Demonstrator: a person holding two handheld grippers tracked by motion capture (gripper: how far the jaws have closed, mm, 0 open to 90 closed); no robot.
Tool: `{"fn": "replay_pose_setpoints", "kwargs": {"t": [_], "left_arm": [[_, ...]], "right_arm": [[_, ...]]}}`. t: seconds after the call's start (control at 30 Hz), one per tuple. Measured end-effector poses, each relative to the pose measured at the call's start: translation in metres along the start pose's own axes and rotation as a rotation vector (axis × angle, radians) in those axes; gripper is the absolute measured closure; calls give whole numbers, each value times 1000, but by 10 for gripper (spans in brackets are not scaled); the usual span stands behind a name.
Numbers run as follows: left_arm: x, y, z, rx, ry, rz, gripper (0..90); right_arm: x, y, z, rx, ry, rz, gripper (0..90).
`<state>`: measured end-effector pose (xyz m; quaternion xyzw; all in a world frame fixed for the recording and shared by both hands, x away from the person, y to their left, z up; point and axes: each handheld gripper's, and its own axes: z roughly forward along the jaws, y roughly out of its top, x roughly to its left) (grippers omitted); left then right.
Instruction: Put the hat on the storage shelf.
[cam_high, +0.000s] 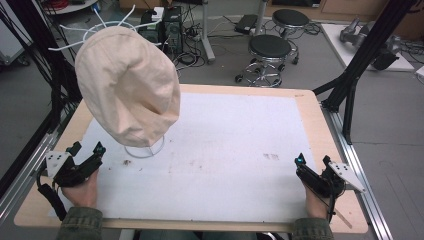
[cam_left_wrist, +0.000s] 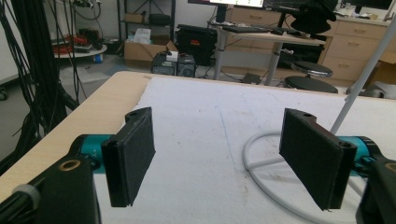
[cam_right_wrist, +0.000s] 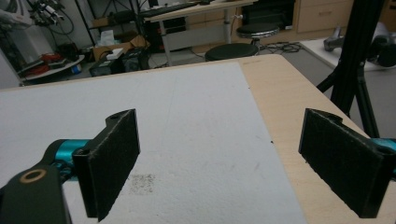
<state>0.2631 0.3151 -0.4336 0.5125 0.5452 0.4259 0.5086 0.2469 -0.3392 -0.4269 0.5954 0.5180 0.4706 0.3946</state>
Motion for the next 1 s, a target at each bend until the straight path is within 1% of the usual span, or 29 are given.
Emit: {"fn": "replay_pose_setpoints", "kwargs": {"t": [0.03, 0.1, 0.2, 0.37, 0.53, 0.63, 0.73, 1.0], "left_arm": [[0, 0, 0, 0, -1, -2, 266], [0, 0, -1, 0, -2, 0, 266], [0, 0, -1, -1, 1, 0, 266], [-1, 0, -1, 2, 0, 0, 267], [0, 0, 0, 4, 0, -2, 267], [0, 0, 0, 4, 1, -3, 266], [0, 0, 0, 5, 1, -3, 266], [0, 0, 0, 7, 2, -3, 267]], "right_arm": [[0, 0, 1, -5, -3, -4, 115], [3, -1, 1, 2, -7, -16, 115], [7, 0, 2, -4, 3, -46, 114], [12, -1, 2, 2, 38, -85, 114], [14, -2, 2, 10, 48, -78, 114], [15, -2, 1, -1, 47, -72, 113], [16, -2, 0, -8, 50, -80, 113], [16, -3, -2, 5, 60, -81, 113]]}}
